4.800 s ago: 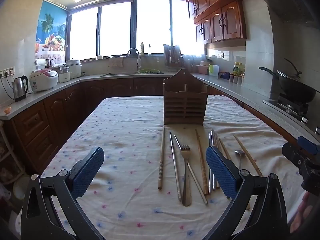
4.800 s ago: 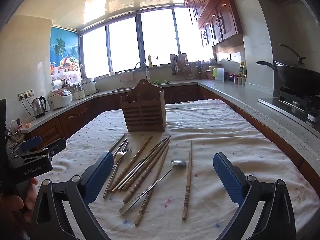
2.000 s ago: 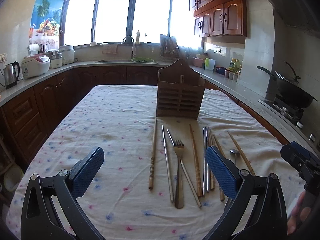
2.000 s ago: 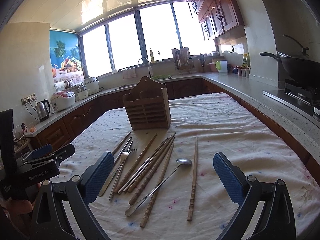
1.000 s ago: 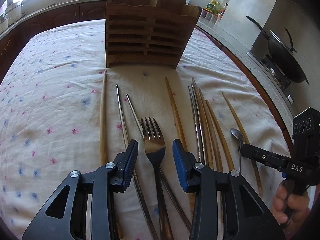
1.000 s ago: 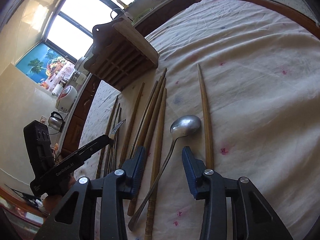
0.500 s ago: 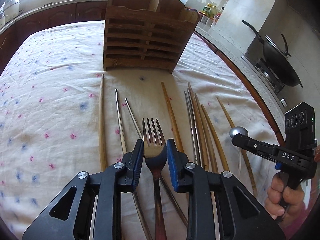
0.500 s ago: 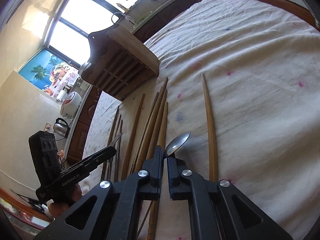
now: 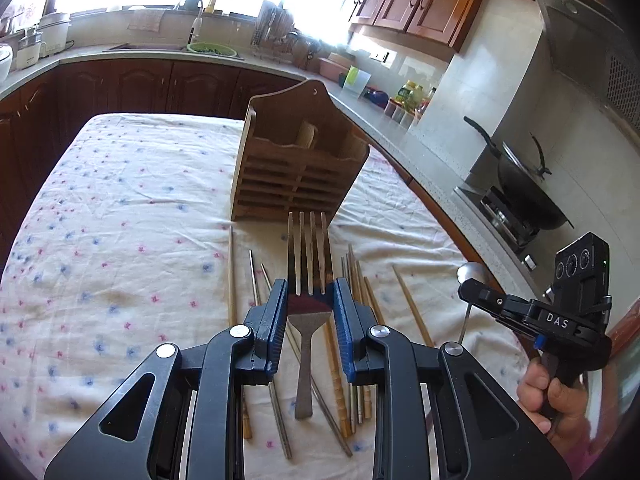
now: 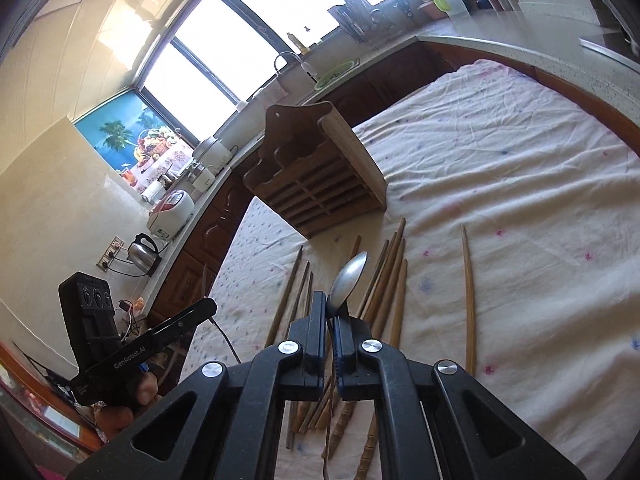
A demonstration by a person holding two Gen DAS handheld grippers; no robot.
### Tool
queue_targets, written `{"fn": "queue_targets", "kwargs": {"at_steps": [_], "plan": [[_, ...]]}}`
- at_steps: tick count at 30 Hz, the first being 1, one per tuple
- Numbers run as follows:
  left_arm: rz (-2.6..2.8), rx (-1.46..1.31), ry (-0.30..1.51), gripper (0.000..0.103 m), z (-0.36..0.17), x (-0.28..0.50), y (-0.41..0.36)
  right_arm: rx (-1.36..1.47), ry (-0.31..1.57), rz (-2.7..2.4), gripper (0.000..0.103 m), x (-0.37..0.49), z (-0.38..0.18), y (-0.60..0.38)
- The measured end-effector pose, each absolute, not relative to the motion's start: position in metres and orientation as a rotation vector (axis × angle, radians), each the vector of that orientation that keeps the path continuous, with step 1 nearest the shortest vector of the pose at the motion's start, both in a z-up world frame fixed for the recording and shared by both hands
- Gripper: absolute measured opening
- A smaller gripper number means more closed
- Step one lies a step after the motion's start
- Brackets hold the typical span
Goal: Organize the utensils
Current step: 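Lift the fork and spoon and drop them into the wooden holder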
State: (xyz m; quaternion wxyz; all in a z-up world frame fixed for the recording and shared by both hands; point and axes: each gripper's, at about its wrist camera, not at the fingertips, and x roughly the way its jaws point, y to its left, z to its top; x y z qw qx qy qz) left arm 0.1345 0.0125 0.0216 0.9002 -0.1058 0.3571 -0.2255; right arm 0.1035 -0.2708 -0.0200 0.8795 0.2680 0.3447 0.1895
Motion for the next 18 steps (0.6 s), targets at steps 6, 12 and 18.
{"fn": "queue_targets", "kwargs": {"at_steps": [6, 12, 18], "plan": [[-0.446, -0.232, 0.683, 0.02, 0.039, 0.135, 0.023, 0.533, 0.656, 0.406, 0.003, 0.106, 0.005, -0.267], [-0.425, -0.234, 0.655, 0.02, 0.051, 0.146, 0.029, 0.5, 0.6, 0.403, 0.003, 0.123, 0.03, -0.267], [-0.416, -0.25, 0.626, 0.02, 0.068, 0.161, 0.034, 0.476, 0.548, 0.398, 0.003, 0.145, 0.051, -0.265]]}}
